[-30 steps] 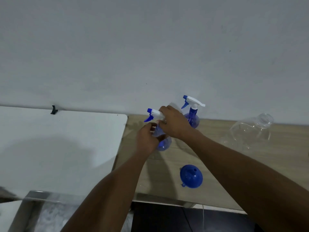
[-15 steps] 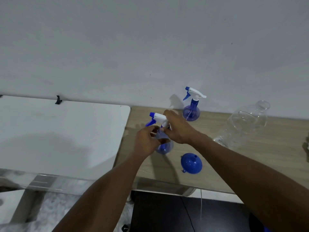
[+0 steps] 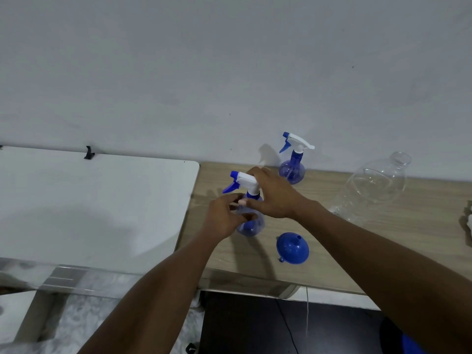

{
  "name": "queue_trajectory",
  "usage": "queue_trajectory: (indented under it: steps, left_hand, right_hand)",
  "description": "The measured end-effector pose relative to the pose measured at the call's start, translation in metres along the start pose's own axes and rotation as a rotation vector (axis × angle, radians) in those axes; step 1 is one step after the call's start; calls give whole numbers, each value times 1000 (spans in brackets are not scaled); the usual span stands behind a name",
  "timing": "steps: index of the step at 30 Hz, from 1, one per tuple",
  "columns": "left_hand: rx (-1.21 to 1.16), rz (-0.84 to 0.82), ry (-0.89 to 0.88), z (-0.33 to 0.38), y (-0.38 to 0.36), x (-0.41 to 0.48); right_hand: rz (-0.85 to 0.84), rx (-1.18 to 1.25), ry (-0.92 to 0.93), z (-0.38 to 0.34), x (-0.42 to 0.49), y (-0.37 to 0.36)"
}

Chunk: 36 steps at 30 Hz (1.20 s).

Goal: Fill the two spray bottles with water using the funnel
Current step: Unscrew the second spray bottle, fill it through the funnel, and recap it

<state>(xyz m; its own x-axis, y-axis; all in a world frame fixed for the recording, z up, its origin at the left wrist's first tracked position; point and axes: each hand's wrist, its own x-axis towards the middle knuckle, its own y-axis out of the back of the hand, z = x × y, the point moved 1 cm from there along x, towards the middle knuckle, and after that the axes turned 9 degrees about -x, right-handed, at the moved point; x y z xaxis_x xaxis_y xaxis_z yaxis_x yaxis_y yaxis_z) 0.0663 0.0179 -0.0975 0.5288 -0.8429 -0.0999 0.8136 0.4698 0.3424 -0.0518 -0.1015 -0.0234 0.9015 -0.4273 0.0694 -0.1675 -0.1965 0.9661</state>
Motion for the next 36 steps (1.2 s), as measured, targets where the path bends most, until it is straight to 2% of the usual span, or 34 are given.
queue_trajectory:
  steps: [2,6,10,15,19,25,31,36]
  left_hand:
    - [10,3,7,1,-1,0]
    - [-3,-3,35,0,2,1]
    - [25,-1,14,2,0,-1]
    - [7,5,35,4,1,-2]
    - [11,4,31,3,1,-3]
    - [21,12,37,6,1,-3]
    - [-4,2,54,8,3,-6]
    - [-28,-4,66,7,10,-6]
  right_hand:
    - [36,-17,-20,-2,-1,-3]
    - [-89,111,22,-1,0,6]
    - [-24,-30,-22,-4,-1,3]
    - [-143,189,-2,-4,0,6]
    - [-78,129,-49,-4,-2,4]
    - [-128,276,-25,-1,-2,13]
    - [132,335,-129,-2,0,34]
    - [411,335,-224,5,12,98]
